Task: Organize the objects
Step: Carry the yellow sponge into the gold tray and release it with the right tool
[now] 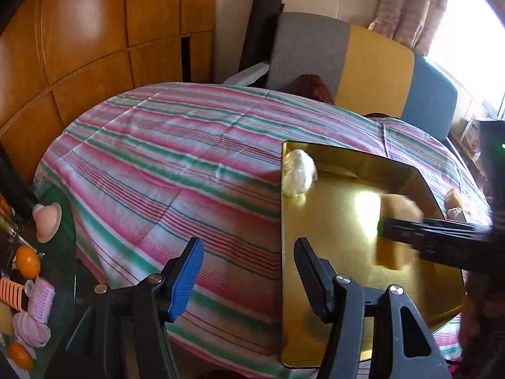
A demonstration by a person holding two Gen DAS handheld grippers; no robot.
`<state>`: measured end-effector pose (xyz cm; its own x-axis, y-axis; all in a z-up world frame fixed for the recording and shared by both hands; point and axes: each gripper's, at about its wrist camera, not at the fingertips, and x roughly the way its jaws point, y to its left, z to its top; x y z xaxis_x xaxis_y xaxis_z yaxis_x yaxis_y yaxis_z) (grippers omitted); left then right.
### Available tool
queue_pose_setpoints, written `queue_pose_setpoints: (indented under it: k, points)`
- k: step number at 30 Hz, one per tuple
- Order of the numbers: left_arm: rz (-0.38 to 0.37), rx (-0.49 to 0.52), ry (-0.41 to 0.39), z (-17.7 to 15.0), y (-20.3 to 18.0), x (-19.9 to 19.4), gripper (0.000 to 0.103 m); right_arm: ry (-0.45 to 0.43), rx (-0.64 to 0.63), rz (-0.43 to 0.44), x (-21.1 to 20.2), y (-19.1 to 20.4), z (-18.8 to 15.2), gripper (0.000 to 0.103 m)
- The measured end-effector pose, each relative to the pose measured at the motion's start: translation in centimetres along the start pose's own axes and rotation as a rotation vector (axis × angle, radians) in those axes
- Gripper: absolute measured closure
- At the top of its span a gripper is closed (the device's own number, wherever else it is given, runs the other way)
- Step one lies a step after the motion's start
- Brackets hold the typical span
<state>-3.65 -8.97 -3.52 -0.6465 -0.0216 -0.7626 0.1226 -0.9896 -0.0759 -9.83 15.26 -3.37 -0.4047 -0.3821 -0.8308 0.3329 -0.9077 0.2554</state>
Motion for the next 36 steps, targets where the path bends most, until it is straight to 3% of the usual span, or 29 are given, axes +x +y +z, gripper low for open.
queue_pose_setpoints:
  k: [10,16,23,36]
  points:
    - [-0.005,-0.065,0.039,-0.5,2.9,1.0,0.043,0.077,-0.001,0.018,6.9,4.1,3.8,0.046]
    - [-0.034,-0.05,0.044,-0.7,2.5,1.1,0.043,0.064,0.049,0.071,7.1,3.8,4.1,0.028]
    - [-0.049,-0.013,0.02,-0.6,1.4,0.0,0.043,-0.011,0.08,0.061,3.7,1.8,2.7,0.019]
    - [-0.123,0.073,0.008,-1.2,-2.1,-1.9,0.043,-0.199,0.073,-0.103,-6.6,-5.3,-2.8,0.007]
